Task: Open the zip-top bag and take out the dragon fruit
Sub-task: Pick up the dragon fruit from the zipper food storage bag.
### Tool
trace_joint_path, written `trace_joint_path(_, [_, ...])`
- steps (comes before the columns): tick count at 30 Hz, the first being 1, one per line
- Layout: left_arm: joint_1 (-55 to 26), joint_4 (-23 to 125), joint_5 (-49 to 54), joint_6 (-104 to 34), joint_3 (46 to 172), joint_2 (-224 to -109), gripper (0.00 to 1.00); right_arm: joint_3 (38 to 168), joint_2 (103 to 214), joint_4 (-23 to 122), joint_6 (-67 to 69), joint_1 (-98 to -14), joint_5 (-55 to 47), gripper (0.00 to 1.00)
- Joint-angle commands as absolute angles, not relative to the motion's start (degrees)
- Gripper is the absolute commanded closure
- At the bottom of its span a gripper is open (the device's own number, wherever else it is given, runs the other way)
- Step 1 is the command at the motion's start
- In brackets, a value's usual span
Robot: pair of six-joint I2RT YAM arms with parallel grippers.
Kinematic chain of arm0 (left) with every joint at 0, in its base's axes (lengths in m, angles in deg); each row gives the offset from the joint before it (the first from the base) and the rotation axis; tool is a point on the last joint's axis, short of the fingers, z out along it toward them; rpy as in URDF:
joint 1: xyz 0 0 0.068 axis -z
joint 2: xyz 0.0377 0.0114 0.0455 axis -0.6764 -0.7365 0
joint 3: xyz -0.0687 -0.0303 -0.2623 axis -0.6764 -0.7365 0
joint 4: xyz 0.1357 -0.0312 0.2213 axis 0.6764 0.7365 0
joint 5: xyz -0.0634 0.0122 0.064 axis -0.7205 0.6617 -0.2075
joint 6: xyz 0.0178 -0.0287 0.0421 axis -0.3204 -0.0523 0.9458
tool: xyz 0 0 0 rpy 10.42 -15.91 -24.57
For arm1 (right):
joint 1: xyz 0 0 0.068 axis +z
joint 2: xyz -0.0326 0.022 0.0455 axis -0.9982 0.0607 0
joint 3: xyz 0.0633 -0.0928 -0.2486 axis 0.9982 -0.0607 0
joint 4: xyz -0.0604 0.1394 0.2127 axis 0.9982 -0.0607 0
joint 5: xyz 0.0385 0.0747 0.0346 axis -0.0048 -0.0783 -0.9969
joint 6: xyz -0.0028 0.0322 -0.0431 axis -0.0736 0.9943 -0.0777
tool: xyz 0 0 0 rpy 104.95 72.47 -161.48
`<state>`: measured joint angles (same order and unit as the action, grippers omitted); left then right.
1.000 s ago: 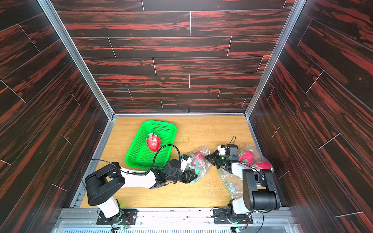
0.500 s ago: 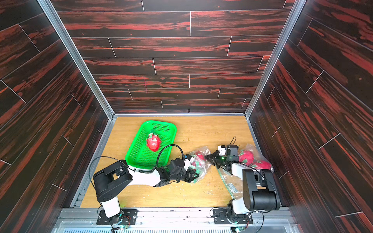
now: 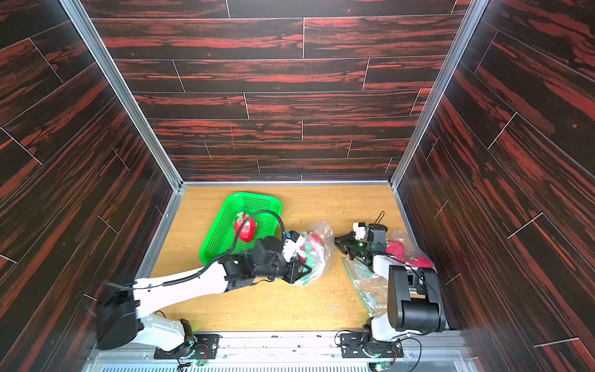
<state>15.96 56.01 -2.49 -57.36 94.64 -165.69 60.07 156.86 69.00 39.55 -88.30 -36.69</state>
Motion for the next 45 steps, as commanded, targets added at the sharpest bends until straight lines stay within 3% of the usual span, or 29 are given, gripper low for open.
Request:
trace_joint_path(1, [15.49,60.46,-1.33,-51.98,96.94,-163.19,1.0,60.09,156.68,76.36,43.88,-88.49,-44.2,0.83])
trace_joint_path(5, [14.38,62.77,-3.94,-48.33,98.23,-163.64,1.0,58.19,153.6,82.58,49.12,-89.34,-47.62,0.58])
trace_joint_path(15, [10.46,64.59,-11.65,-42.53,98.44,-163.41,1.0,59.89,145.49,83.66,51.47,-90.51,-51.43,0.31])
trace_joint_path(26, [9.9,65.23,-15.13,-38.88,100.84,-166.14,1.0,71.51,147.49,48.38,31.17,-84.34,-42.91,0.21])
trace_joint_path(30, [9.81,66.43,-15.1,-37.81,101.92,-166.89,1.0,76.5,148.98,35.0,21.87,-81.02,-33.83,0.15])
trace_joint_path(45, [8.7,67.82,-13.6,-35.49,102.46,-167.3,1.0,74.62,153.25,37.7,23.54,-78.37,-34.26,0.12])
